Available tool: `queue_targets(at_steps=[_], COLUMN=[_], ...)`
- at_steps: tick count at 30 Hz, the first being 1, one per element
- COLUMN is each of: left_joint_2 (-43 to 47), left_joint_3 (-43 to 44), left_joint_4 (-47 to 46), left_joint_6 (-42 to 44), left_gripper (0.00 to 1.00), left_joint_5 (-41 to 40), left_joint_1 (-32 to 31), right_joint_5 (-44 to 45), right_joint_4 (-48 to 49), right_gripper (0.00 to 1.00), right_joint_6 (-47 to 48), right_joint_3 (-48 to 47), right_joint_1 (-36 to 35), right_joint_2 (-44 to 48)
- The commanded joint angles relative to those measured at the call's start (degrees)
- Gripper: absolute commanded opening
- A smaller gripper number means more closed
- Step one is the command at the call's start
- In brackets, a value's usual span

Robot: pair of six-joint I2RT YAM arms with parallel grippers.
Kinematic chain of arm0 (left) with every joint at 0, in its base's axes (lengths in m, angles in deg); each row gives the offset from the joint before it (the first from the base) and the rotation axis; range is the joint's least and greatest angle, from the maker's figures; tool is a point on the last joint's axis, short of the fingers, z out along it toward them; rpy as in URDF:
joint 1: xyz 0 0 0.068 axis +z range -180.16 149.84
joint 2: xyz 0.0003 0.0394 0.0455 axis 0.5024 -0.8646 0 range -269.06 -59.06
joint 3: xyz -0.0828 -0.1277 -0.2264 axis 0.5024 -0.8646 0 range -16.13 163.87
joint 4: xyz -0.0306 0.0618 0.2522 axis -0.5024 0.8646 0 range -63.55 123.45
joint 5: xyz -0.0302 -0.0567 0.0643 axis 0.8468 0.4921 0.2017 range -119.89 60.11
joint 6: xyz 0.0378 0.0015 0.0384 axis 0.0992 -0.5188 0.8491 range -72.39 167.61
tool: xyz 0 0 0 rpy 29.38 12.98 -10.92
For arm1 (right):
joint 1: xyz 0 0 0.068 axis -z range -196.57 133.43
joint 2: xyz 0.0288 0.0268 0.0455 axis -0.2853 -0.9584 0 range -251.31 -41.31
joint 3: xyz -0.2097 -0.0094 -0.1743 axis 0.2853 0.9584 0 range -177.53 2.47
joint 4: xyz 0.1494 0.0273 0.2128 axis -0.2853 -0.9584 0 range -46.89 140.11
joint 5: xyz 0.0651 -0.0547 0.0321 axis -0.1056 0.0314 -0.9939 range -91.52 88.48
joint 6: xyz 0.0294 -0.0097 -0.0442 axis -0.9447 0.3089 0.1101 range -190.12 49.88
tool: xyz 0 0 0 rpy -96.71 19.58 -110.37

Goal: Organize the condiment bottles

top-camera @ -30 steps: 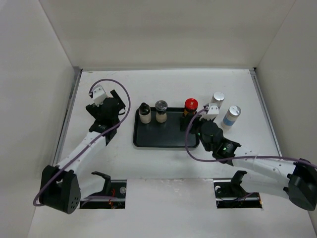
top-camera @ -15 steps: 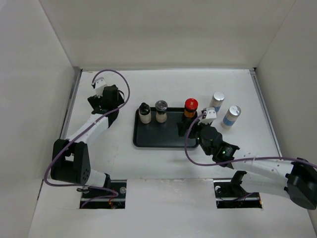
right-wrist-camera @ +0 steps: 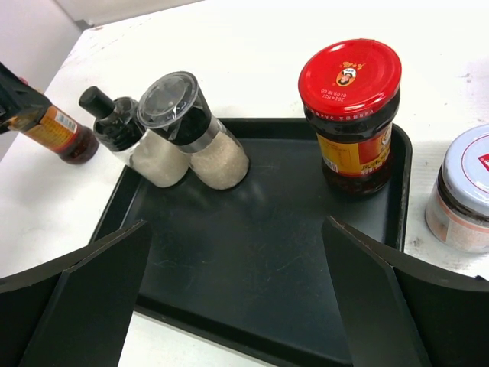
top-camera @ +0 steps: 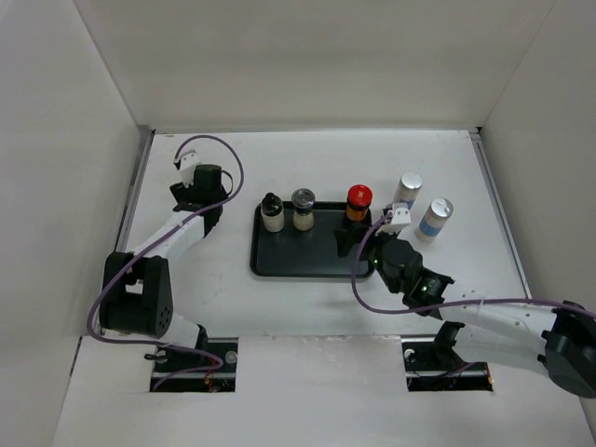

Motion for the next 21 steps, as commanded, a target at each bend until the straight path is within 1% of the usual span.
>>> queue_targets(at_steps=[1, 6, 9, 10, 11, 13, 17, 19, 21], left_joint_2=[5.04, 14.97, 20.07, 21.56, 22.27, 23.59, 25.53, 25.97, 25.89], left_joint_3=[1.47, 2.43, 4.1, 4.8, 5.07, 5.42, 5.34, 5.86, 6.13], left_joint_4=[-2.07, -1.64, 0.29, 2.39, 3.97, 8.54, 17.42, 19.62, 19.29], left_joint_6=[0.53, 2.72, 4.65, 5.09, 5.01, 4.92, 3.87, 3.0, 1.68], left_gripper=[0.44, 0.41, 0.41, 0.42, 0.42, 0.42, 0.42, 0.42, 0.42], left_joint_5=[-1.21, -4.46, -5.69, -5.52, -5.61, -5.87, -8.76, -8.86, -8.86], left_joint_1=[0.03, -4.8, -10.24, -12.95, -14.81, -20.68, -30.53, -34.32, -37.84], right_joint_5=[-0.08, -0.08, 0.27, 0.45, 0.71, 1.5, 2.73, 3.0, 3.26], right_joint_4=[3.18, 3.18, 2.74, 2.65, 2.56, 2.04, 0.63, -0.42, -1.65], right_gripper=[1.0, 1.0, 1.0, 1.0, 1.0, 1.0, 1.0, 1.0, 1.0], right_joint_6=[-0.83, -0.57, -0.39, -0.3, -0.13, 0.22, 0.66, 0.75, 0.75], right_joint_3=[0.05, -0.21, -0.13, -0.04, 0.05, 0.14, 0.05, -0.21, -0.48], right_joint_1=[-0.44, -0.44, -0.35, -0.27, -0.09, 0.26, 0.96, 1.66, 2.37], right_joint_2=[1.07, 0.45, 1.59, 2.2, 2.82, 4.31, 7.74, 9.14, 10.11])
